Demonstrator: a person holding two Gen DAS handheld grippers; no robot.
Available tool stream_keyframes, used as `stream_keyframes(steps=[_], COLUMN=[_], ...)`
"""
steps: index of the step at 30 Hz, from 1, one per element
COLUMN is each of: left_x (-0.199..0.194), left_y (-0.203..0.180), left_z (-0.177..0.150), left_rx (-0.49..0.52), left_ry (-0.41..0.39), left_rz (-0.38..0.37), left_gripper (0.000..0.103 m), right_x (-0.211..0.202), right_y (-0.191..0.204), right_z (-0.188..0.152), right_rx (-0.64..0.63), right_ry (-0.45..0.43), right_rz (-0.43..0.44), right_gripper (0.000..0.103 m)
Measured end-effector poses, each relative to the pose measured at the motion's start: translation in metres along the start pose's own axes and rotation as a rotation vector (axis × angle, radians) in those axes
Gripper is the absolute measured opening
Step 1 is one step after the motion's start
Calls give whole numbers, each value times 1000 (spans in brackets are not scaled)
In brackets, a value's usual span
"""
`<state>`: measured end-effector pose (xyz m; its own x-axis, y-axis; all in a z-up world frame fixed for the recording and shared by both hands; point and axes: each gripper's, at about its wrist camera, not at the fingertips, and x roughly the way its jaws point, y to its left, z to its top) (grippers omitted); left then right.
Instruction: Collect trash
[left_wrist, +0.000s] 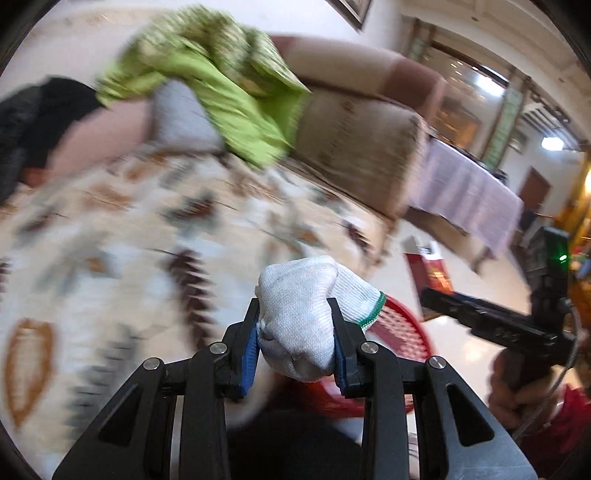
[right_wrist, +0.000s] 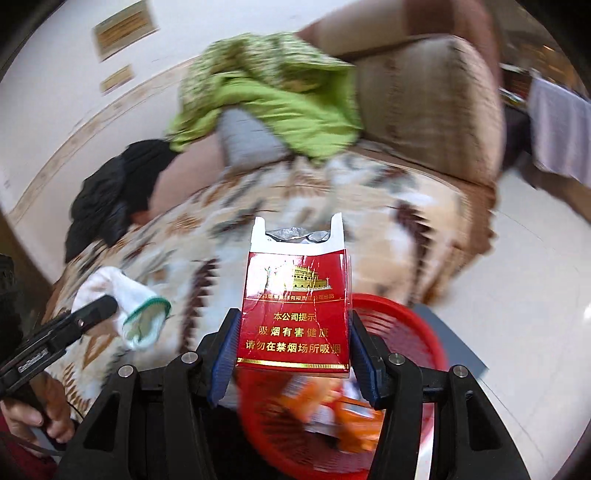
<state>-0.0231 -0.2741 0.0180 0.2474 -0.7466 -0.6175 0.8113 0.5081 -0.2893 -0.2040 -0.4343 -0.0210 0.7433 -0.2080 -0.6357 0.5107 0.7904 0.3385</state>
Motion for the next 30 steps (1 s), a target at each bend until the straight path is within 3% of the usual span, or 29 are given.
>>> stream_keyframes(steps=[7,9,14,21,24,28,30], left_x=[69,77,78,33,5,-36,-57], left_y=[-46,-50,-53,-44,-35,-14,-3], left_z=[-2,-5,-6,-6,-13,-26,-33], left_rx=[42,54,65,91,100,76,55], left_ry=[142,163,160,42,-15,-76,-105], left_rz=[-73,-72,-65,43,106,194,233], left_gripper=[32,47,55,71,84,88,95], right_x=[10,12,12,-4,-14,-22,-27], right_y=[-32,-40,-48,-23,4,44,60], right_z=[-4,-6,-9,-9,-14,-30,-38], right_rx=[87,99,122,80,24,-33,-50], right_ry=[15,25,33,-7,-43,-57,-68], right_rz=[-20,-33,-41,-87,-186,-303,-348], right_gripper=[61,62,65,71,81,93,96])
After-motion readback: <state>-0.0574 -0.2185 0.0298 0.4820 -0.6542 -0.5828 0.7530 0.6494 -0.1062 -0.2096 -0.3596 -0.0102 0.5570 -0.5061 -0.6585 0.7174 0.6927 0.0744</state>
